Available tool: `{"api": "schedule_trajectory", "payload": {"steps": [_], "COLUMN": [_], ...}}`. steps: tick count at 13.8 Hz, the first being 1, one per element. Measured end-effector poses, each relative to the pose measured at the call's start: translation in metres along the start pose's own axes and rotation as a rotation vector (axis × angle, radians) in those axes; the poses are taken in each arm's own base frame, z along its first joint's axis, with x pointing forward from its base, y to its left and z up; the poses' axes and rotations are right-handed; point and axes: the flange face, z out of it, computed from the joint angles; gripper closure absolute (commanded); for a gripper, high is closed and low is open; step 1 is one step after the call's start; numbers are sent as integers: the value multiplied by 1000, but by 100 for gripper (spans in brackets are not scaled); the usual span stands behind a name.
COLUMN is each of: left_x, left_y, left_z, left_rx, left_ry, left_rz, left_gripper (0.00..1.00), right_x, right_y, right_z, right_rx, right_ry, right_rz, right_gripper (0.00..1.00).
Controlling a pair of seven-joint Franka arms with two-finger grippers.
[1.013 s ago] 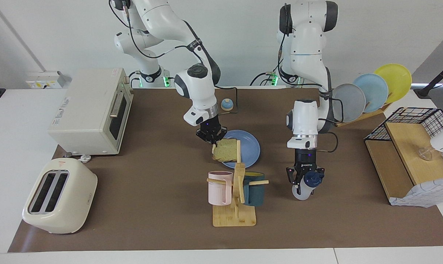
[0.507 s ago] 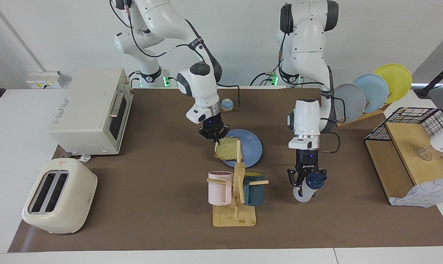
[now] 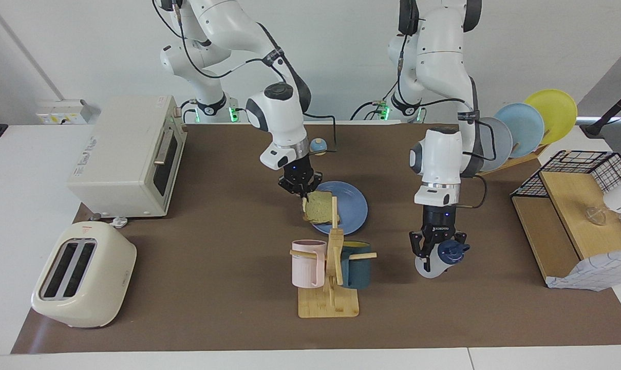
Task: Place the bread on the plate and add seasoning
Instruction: 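Reach the left gripper to the white blue-capped bottle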
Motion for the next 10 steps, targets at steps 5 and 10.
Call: {"api": "schedule_trajectory", "payload": {"steps": [5, 10], "left_x": [23, 46], "left_y": [8, 14], "left_z": [-13, -36], "left_rx": [-7, -27], "left_ry": [-101, -167], "left_rz": [13, 29], "left_gripper": [100, 100], "right_x": [2, -6], "right_y": [-4, -19], "right_z": [-15, -15], "right_rx": [11, 47], "right_ry": [14, 38], "right_rz": [4, 37], "right_gripper": [100, 100]}}
